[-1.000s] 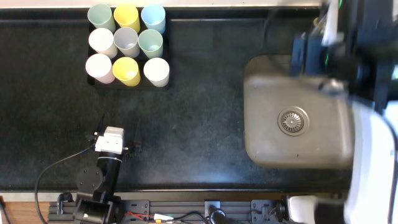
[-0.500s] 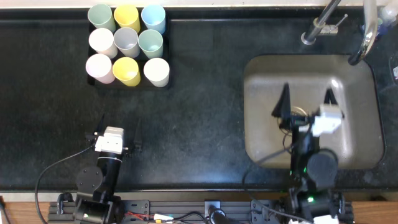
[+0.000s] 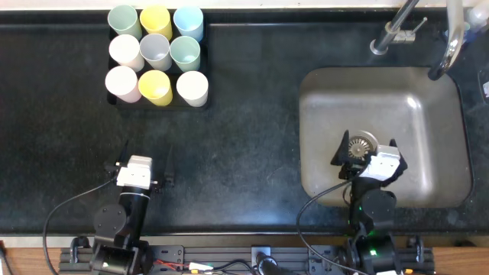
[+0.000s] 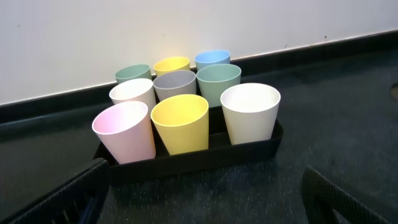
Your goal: Store Cups
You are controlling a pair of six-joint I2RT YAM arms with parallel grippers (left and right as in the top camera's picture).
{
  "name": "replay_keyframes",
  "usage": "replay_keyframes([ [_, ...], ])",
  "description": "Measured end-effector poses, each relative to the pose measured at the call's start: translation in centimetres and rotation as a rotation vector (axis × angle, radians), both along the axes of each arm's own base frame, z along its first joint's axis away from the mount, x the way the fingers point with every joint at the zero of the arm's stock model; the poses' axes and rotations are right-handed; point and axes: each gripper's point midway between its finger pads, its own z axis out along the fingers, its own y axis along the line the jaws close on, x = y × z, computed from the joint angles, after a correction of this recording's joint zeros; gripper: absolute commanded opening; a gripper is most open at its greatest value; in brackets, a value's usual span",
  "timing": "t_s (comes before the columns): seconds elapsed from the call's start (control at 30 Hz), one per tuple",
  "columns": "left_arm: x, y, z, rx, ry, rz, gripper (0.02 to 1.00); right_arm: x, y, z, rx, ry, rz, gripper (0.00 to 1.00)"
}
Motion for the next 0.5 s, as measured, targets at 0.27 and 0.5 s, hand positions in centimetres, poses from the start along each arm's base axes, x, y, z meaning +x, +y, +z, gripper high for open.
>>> replay_keyframes([
  [0.27, 0.0, 0.0, 0.0, 0.000, 0.000, 0.000, 0.998, -1.0, -1.5, 2.5, 0.013, -0.113, -0.058, 0.998],
  [0.5, 0.0, 0.0, 0.0, 0.000, 0.000, 0.000, 0.998, -1.7, -2.4, 4.5, 0.021, -0.203, -0.091, 0.998],
])
